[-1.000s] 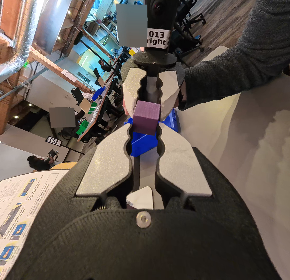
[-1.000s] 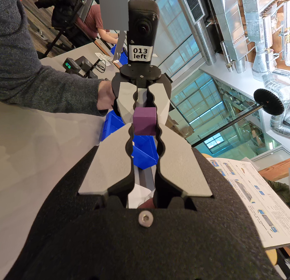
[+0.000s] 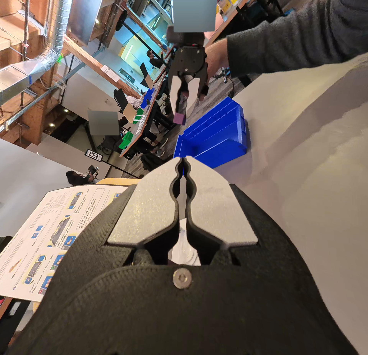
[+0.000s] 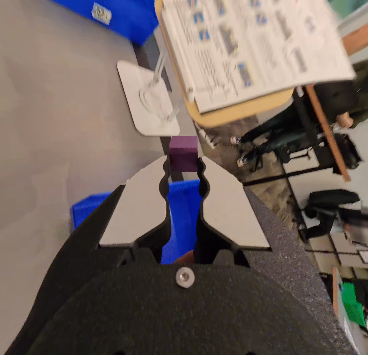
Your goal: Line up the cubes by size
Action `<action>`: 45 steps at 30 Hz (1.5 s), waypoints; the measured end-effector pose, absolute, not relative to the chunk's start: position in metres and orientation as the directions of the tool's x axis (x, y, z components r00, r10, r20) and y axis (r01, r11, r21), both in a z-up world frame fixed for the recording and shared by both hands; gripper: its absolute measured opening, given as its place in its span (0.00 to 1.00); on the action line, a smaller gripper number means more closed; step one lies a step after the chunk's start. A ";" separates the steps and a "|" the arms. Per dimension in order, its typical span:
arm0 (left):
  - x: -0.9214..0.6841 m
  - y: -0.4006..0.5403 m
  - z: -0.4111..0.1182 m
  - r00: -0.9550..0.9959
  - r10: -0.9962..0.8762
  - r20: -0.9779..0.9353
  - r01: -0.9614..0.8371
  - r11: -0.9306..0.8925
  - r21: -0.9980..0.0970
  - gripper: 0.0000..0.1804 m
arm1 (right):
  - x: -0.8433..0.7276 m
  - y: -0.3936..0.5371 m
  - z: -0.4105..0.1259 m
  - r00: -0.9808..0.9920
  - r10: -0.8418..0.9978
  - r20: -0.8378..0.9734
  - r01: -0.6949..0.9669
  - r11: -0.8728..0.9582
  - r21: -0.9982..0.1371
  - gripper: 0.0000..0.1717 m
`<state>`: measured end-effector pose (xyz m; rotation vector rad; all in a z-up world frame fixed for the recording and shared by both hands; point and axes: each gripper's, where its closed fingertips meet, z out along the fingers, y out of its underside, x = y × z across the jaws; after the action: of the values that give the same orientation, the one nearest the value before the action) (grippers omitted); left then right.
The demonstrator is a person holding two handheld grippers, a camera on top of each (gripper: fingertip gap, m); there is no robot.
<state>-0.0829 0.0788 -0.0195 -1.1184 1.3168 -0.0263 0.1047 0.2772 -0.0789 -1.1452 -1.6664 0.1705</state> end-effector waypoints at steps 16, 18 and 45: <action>-0.089 0.084 -0.025 0.320 -0.575 -0.753 -0.601 0.491 -0.631 0.00 | 0.146 0.380 -0.241 -0.187 0.910 0.369 0.924 0.291 -0.249 0.15; -0.091 0.084 -0.025 0.322 -0.574 -0.753 -0.602 0.490 -0.631 0.00 | 0.147 0.384 -0.252 -0.211 0.917 0.339 0.933 0.293 -0.211 0.15; -0.094 0.087 -0.030 0.313 -0.580 -0.752 -0.620 0.475 -0.624 0.00 | 0.149 0.395 -0.298 -0.267 0.955 0.129 0.957 0.278 -0.082 0.15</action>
<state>-0.0936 0.0872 -0.0298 -1.1733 1.3429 0.0368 0.1491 0.3954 -0.2985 -1.8004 -2.3858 -0.0179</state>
